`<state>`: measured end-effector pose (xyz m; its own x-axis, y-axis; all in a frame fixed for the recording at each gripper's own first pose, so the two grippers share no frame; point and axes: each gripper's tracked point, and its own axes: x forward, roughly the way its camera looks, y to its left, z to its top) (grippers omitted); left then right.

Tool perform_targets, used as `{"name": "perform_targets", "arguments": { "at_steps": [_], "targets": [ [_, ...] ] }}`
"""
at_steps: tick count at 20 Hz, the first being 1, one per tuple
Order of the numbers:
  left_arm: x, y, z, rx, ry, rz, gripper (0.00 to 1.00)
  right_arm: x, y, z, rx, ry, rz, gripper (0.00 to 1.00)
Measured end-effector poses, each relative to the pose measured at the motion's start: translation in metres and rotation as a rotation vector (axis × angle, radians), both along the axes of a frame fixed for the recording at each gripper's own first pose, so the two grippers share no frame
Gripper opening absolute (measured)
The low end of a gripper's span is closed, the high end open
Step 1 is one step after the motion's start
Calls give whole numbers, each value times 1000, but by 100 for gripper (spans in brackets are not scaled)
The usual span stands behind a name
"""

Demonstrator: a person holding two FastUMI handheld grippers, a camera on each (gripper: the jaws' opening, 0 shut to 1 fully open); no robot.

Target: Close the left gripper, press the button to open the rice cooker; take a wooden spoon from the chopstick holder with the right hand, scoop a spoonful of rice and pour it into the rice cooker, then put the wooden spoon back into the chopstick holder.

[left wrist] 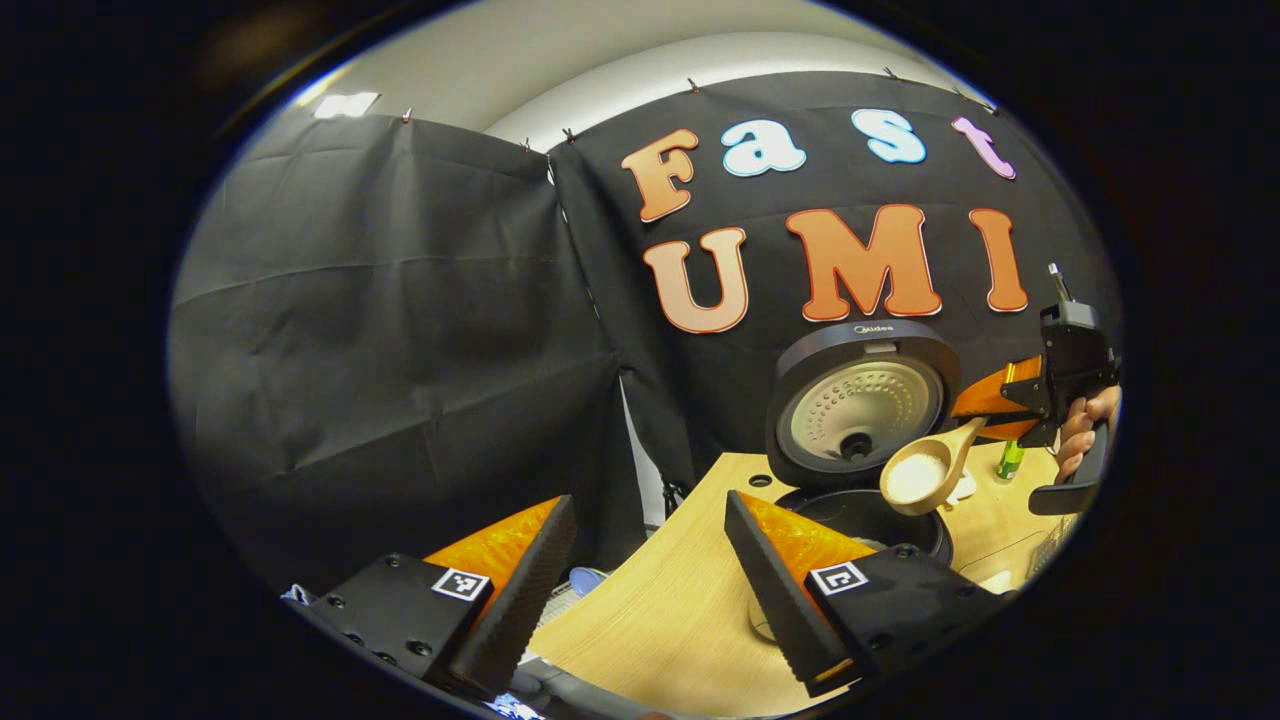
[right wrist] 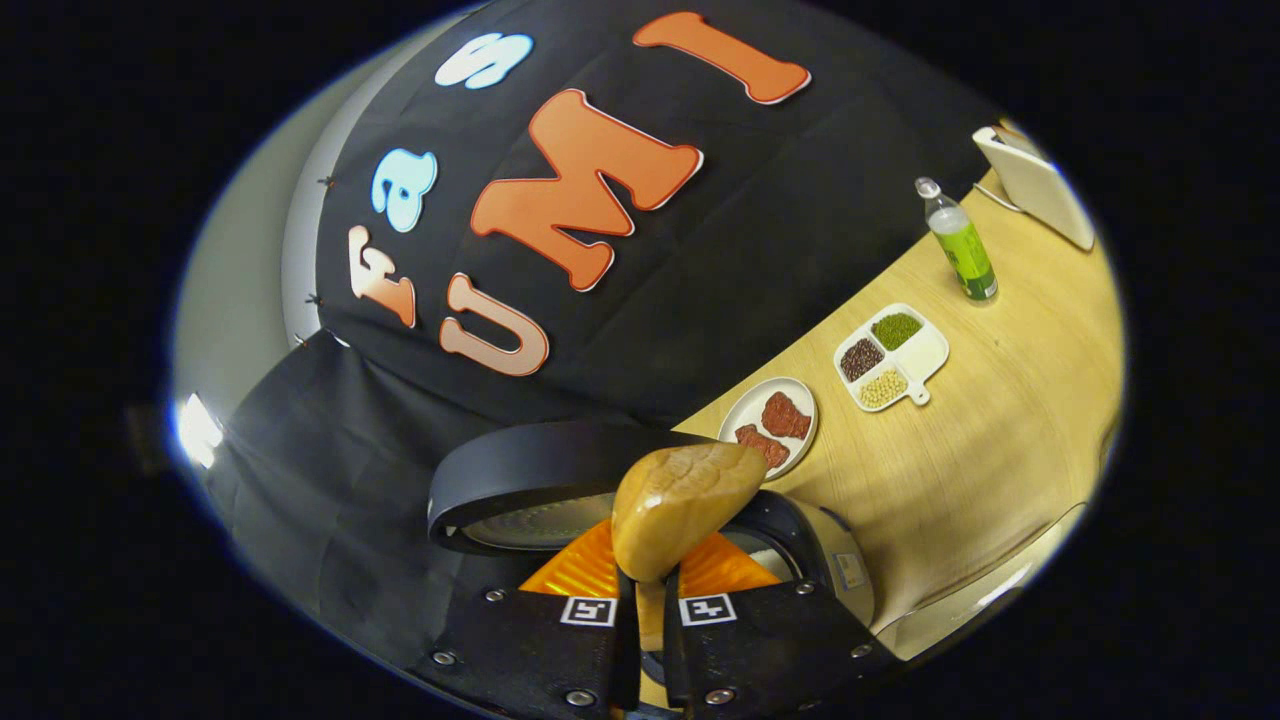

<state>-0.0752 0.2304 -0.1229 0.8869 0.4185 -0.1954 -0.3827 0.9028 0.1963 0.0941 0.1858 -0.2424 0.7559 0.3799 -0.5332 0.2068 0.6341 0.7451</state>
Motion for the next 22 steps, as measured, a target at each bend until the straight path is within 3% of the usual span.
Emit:
{"name": "perform_targets", "arguments": {
  "at_steps": [8, 14, 18, 22],
  "targets": [
    [-3, 12, -7, -2, 10, 8, 94, -3, 17, -14, -266, -76, 60, 8],
    [-2, 17, -6, -6, 6, 6, 94, 3, 25, -1, -365, -149, 109, 8],
    [0, 15, -9, -8, 6, -3, 94, 3, 43, 0, -393, -187, 177, 9],
    [-1, 18, -9, -17, 7, 4, 94, 2, 52, 4, -486, -249, 240, 8]
  ]
}}
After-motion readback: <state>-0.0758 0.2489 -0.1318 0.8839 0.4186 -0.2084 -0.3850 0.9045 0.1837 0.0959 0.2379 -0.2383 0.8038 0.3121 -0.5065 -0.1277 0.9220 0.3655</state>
